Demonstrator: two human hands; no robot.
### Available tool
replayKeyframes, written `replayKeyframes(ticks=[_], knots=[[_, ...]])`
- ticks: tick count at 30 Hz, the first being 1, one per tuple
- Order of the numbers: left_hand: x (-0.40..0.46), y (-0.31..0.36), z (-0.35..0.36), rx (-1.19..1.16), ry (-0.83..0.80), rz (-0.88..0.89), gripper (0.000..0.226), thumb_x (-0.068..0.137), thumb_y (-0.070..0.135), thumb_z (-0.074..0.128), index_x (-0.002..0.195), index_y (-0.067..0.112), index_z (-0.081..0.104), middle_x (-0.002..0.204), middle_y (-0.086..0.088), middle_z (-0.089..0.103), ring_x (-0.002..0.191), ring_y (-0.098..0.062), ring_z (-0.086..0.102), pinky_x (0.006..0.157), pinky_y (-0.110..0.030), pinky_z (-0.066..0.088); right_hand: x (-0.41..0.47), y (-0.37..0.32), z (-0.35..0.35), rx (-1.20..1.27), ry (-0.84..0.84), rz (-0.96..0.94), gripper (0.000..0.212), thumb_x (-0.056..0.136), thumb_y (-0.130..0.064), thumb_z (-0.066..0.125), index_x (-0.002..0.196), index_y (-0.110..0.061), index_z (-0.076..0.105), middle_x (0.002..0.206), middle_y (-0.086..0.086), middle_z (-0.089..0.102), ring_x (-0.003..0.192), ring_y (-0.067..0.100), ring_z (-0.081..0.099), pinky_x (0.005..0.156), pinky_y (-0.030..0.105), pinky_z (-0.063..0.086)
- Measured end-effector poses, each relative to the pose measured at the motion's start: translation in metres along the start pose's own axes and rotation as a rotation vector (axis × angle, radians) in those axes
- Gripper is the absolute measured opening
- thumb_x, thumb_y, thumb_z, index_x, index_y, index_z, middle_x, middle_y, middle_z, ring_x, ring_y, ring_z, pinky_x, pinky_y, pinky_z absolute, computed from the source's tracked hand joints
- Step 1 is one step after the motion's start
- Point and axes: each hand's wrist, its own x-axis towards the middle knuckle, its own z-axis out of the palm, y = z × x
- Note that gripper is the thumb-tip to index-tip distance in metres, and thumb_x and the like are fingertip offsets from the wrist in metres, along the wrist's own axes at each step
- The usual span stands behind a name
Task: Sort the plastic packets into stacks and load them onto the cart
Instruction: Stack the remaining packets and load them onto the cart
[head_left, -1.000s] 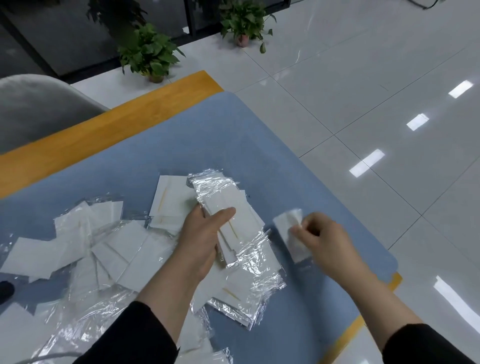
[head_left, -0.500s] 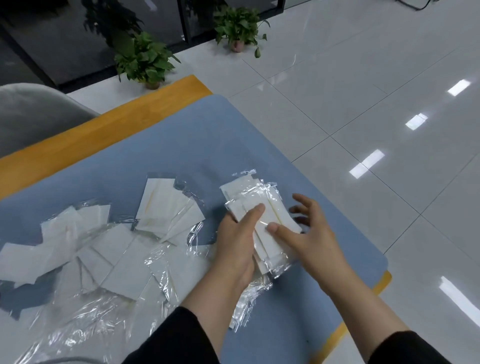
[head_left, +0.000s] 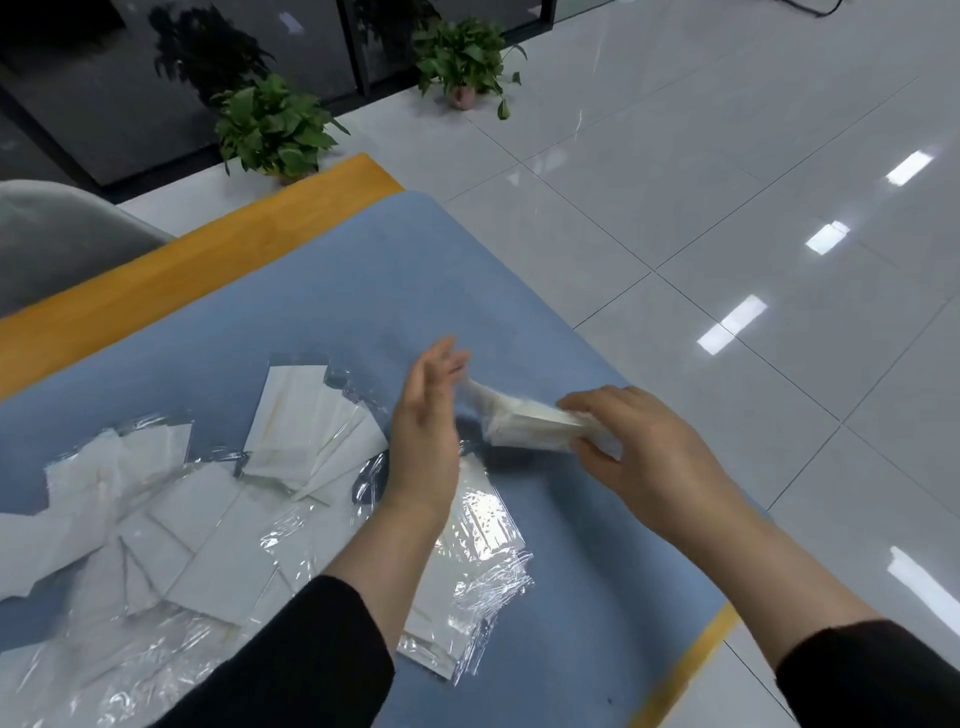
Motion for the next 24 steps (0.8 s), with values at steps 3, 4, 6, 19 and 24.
replayKeyframes(ticks=[3,4,6,19,24], knots=[[-0.001,-0.017,0.012,0.239,-0.14,-0.005,0.02,0.094,0.049,0.066,0.103,0.032,0.07,0.085,0.026,0.068,0.078,0.002,0.059,0.077,-0.015,0.043,0.003,0.012,0.023,-0.013,0.053,-0.04,0.044,0.079,-0.011,0.079,0.119,-0.021,0.064,0.111,-0.005,0.065,0.098,0.022,0.055,0.086,0.041,0.05],[0.001,-0.022,0.015,0.26,-0.106,0.001,0.011,0.096,0.038,0.069,0.104,0.03,0.069,0.081,0.021,0.067,0.074,-0.002,0.057,0.073,-0.014,0.042,0.001,0.014,0.027,0.032,0.094,0.0,0.048,0.079,-0.013,0.08,0.122,-0.02,0.063,0.116,-0.005,0.061,0.104,0.021,0.054,0.093,0.035,0.047],[0.005,-0.026,0.017,0.206,-0.031,0.015,0.009,0.099,0.026,0.065,0.107,0.029,0.065,0.086,0.006,0.071,0.077,-0.01,0.062,0.072,-0.013,0.045,-0.006,0.017,0.032,0.186,0.193,0.117,0.058,0.077,-0.014,0.084,0.128,-0.023,0.058,0.122,-0.007,0.054,0.114,0.013,0.053,0.1,0.02,0.038],[0.003,-0.035,0.043,0.297,-0.09,0.018,0.031,0.102,0.024,0.059,0.074,0.012,0.062,0.075,-0.007,0.068,0.061,-0.004,0.05,0.059,-0.016,0.04,-0.014,0.022,0.034,0.464,0.06,0.279,0.052,0.088,-0.008,0.071,0.116,-0.046,0.05,0.116,-0.021,0.056,0.102,0.006,0.058,0.08,0.015,0.044],[-0.001,-0.015,0.045,0.195,-0.07,0.024,0.026,0.106,0.029,0.051,0.086,0.019,0.066,0.08,0.005,0.066,0.071,-0.001,0.057,0.07,-0.013,0.044,-0.006,0.009,0.021,0.421,0.104,0.308,0.042,0.088,-0.004,0.069,0.101,-0.041,0.054,0.103,-0.02,0.062,0.096,0.0,0.058,0.079,0.011,0.039]])
